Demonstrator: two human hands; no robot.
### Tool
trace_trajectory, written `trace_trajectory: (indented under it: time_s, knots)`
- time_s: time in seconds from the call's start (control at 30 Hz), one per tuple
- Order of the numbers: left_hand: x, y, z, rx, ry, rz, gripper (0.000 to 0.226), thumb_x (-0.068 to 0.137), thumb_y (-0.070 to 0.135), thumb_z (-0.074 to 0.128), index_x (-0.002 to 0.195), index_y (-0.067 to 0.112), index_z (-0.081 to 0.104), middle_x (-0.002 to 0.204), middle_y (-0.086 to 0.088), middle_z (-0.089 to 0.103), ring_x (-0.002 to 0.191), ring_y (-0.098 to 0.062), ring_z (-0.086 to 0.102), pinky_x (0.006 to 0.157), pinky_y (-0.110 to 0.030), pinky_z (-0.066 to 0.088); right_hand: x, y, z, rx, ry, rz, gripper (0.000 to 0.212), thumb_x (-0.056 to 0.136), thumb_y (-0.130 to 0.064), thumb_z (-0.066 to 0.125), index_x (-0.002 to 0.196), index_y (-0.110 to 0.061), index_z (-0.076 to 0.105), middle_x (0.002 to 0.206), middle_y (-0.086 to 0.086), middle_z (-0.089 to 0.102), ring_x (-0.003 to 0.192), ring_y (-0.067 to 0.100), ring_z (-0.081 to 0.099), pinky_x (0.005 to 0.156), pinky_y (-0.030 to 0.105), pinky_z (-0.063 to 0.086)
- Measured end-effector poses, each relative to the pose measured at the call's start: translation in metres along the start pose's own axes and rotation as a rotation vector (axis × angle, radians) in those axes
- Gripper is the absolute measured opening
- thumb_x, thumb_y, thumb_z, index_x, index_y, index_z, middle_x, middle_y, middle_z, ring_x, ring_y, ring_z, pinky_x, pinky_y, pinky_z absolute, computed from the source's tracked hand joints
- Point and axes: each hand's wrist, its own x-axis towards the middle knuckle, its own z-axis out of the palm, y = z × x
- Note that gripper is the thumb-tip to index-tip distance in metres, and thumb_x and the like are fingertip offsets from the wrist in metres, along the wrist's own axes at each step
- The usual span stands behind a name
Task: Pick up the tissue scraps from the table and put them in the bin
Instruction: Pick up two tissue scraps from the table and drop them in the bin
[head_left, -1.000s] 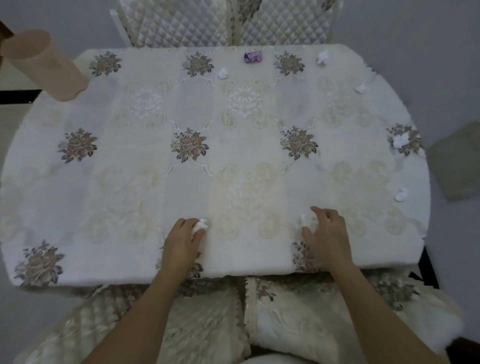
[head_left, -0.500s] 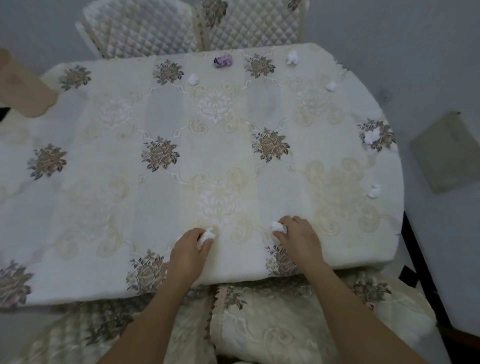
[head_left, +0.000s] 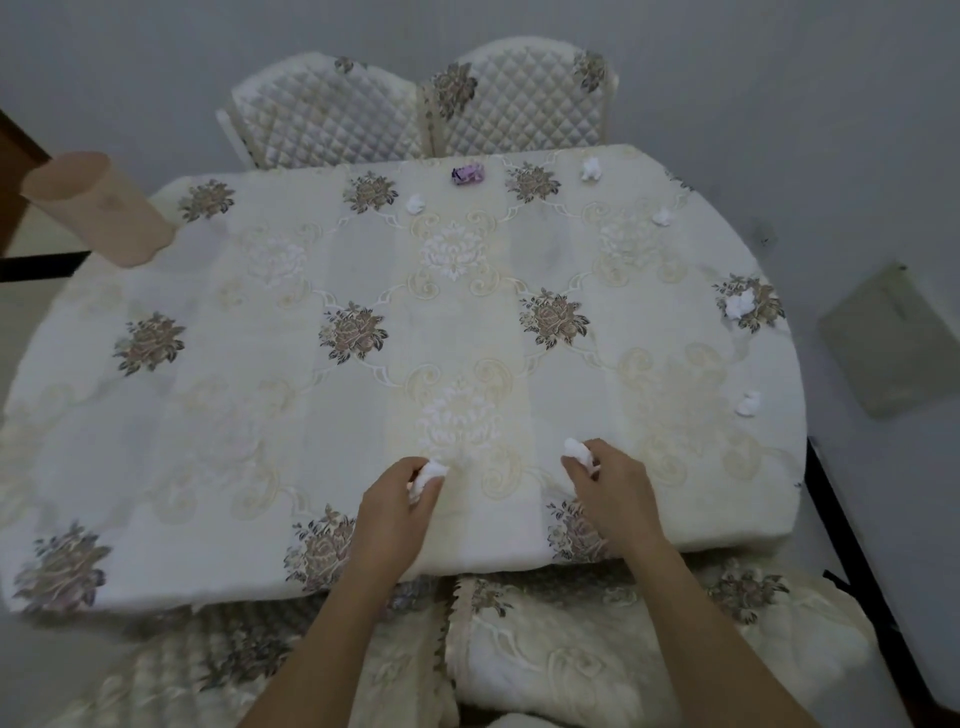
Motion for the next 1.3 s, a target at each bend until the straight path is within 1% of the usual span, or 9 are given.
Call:
trace_trajectory:
  time_s: [0.1,0.27,0.37,0.47,0.6,0.7,0.83,1.03,1.3]
  knots:
    - [-0.008,0.007,-0.012,-0.046,0.038,0.024,0.021,0.096,0.034,0.059,0.115,0.026,0.061,0.091,0.019,0.059,0.081,0.002,0.056,0.065,-0.012,0.04,-0.008,-0.02,-0.011,0.053,0.066,-0.037,0.019,0.094,-0.042,0.057,0.089,-0.025,0.064,0.071,-0.008,0.063,0.065,0.012,0.062,0.058,0.035,0.051]
    - [-0.014,0.021,-0.04,-0.102,0.101,0.139,0.012,0.096,0.036,0.059,0.108,0.034,0.06,0.088,0.022,0.063,0.082,0.006,0.059,0.063,-0.016,0.042,-0.021,-0.057,-0.023,0.073,0.178,-0.142,0.03,0.094,-0.042,0.057,0.069,-0.029,0.049,0.055,-0.005,0.049,0.052,0.009,0.048,0.049,0.026,0.036]
    - [-0.018,0.025,-0.059,-0.117,0.164,0.152,0.014,0.095,0.039,0.058,0.108,0.035,0.06,0.089,0.02,0.064,0.08,0.002,0.06,0.064,-0.019,0.045,-0.027,-0.077,-0.025,0.074,0.192,-0.19,0.026,0.093,-0.04,0.061,0.072,-0.028,0.052,0.055,-0.006,0.05,0.053,0.008,0.048,0.05,0.025,0.036]
    - [-0.029,0.022,-0.079,-0.144,0.265,0.135,0.012,0.095,0.042,0.058,0.106,0.038,0.06,0.088,0.02,0.065,0.082,0.002,0.06,0.061,-0.015,0.042,-0.028,-0.096,-0.02,0.107,0.174,-0.237,0.022,0.091,-0.039,0.063,0.078,-0.023,0.059,0.058,-0.004,0.056,0.056,0.011,0.053,0.054,0.032,0.043]
    - [-0.051,0.014,-0.098,-0.141,0.383,0.095,0.012,0.095,0.039,0.059,0.105,0.037,0.064,0.092,0.023,0.067,0.083,0.002,0.061,0.062,-0.013,0.044,-0.029,-0.121,-0.01,0.12,0.07,-0.326,0.014,0.09,-0.044,0.062,0.093,-0.03,0.063,0.069,-0.009,0.064,0.066,0.009,0.06,0.058,0.031,0.047]
    - [-0.075,0.007,-0.106,-0.122,0.486,0.022,0.013,0.095,0.036,0.06,0.106,0.033,0.065,0.092,0.018,0.069,0.084,0.0,0.062,0.068,-0.023,0.05,-0.033,-0.136,0.0,0.122,-0.021,-0.428,0.012,0.09,-0.045,0.059,0.091,-0.033,0.06,0.068,-0.011,0.061,0.065,0.004,0.057,0.057,0.027,0.044]
    - [-0.127,-0.001,-0.106,-0.085,0.58,-0.071,0.013,0.096,0.037,0.058,0.108,0.036,0.061,0.093,0.024,0.064,0.088,0.01,0.059,0.066,-0.006,0.042,-0.05,-0.154,0.024,0.13,-0.151,-0.572,0.01,0.091,-0.043,0.059,0.084,-0.036,0.056,0.062,-0.013,0.057,0.067,-0.002,0.056,0.055,0.018,0.038]
    - [-0.223,-0.025,-0.112,-0.087,0.79,-0.299,0.016,0.095,0.039,0.058,0.109,0.032,0.062,0.091,0.024,0.065,0.087,0.009,0.06,0.068,-0.004,0.042,-0.105,-0.185,0.072,0.13,-0.407,-0.741,0.02,0.09,-0.044,0.058,0.081,-0.026,0.059,0.062,-0.009,0.059,0.063,0.004,0.057,0.058,0.031,0.045]
    - [-0.337,-0.062,-0.133,-0.051,1.101,-0.568,0.004,0.094,0.034,0.061,0.098,0.033,0.063,0.077,0.017,0.063,0.072,0.0,0.059,0.06,-0.012,0.04,-0.188,-0.242,0.132,0.06,-0.658,-1.019,0.027,0.09,-0.047,0.054,0.083,-0.022,0.059,0.065,-0.005,0.062,0.064,0.005,0.056,0.057,0.033,0.044]
